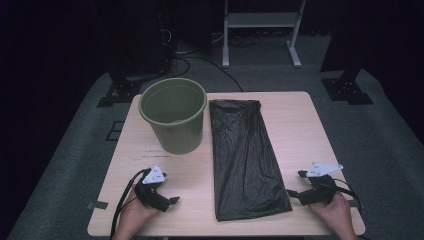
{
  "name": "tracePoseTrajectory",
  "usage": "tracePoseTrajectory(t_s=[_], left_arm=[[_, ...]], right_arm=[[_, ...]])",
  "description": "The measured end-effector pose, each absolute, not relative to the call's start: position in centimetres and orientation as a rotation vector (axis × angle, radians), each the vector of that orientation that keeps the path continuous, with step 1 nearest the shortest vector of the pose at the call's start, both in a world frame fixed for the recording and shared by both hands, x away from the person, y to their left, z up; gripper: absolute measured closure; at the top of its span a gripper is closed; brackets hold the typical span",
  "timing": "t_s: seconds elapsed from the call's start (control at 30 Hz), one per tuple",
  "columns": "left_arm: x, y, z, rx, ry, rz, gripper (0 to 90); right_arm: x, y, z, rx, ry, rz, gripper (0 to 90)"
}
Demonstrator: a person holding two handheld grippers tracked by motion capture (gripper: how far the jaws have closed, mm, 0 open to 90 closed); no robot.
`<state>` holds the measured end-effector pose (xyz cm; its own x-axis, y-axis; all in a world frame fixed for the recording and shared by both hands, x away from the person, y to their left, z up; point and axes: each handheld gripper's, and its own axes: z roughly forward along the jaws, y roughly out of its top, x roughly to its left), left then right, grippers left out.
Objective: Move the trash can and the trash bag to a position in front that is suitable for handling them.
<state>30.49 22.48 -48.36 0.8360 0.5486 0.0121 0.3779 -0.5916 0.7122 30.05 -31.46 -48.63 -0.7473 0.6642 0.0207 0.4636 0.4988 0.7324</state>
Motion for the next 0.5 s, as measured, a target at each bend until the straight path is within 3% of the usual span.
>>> tracePoseTrajectory(t_s=[0.5], left_arm=[[30.5, 22.5, -48.4, 2.270, 0.673, 0.297, 0.0]], right_arm=[[30.1, -29.3, -46.9, 0.985, 2.465, 1.166, 13.6]])
